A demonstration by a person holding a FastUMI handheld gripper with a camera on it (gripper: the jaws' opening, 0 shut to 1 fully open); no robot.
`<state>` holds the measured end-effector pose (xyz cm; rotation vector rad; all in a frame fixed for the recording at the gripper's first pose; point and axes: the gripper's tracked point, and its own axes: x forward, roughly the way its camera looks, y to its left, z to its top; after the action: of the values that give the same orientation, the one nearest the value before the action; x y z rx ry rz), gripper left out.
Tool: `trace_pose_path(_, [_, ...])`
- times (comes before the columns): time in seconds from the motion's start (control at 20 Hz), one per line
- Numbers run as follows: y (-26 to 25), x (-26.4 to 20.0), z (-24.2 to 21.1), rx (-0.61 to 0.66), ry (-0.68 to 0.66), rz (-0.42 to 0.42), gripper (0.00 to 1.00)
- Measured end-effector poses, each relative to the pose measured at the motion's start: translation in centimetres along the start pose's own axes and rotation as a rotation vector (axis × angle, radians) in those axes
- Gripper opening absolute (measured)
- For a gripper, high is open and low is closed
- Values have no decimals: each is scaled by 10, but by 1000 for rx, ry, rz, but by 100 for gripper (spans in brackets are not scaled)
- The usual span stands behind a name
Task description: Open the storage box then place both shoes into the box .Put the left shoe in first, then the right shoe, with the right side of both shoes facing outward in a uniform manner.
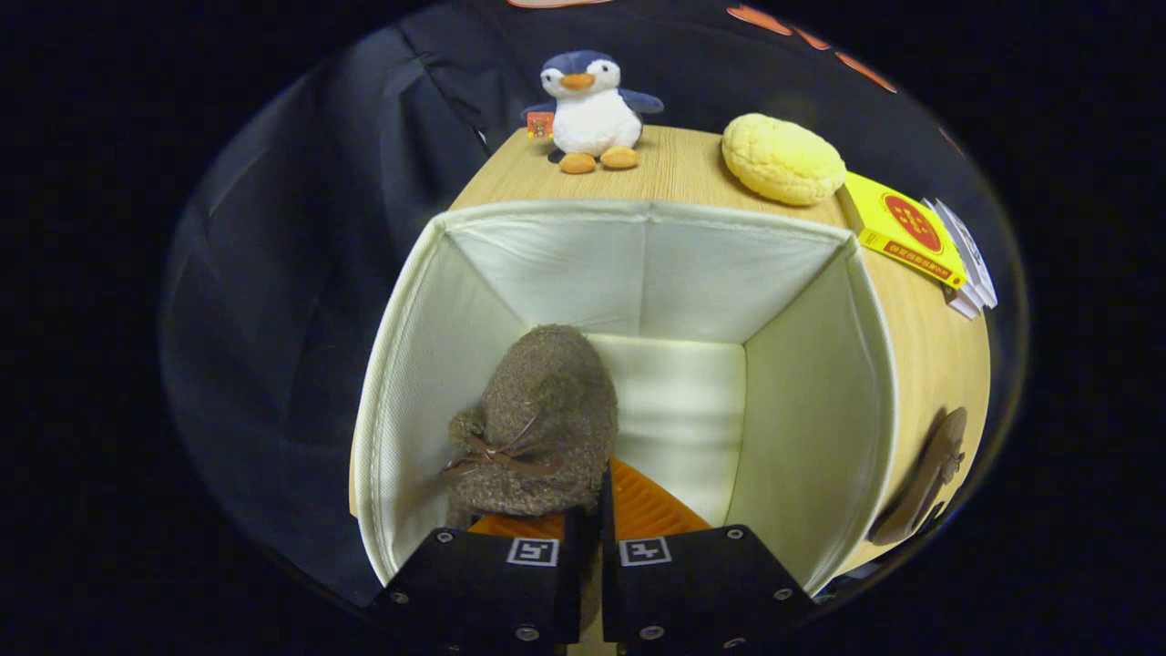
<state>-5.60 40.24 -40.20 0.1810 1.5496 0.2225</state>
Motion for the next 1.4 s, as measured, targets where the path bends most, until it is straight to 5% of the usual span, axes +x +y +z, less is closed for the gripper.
trace_pose_path(0.2, [13, -10, -14, 18, 36, 118, 32])
trace_pose_path(0.45, [27, -56, 2, -5, -54, 298, 71])
trace_pose_path(0.75, [-1, -126, 26, -53, -276, 368, 93])
trace_pose_path(1.05, [-84, -164, 21, -65, -417, 302, 97])
trace_pose_path(1.4, [-229, -160, -15, 59, -427, 108, 98])
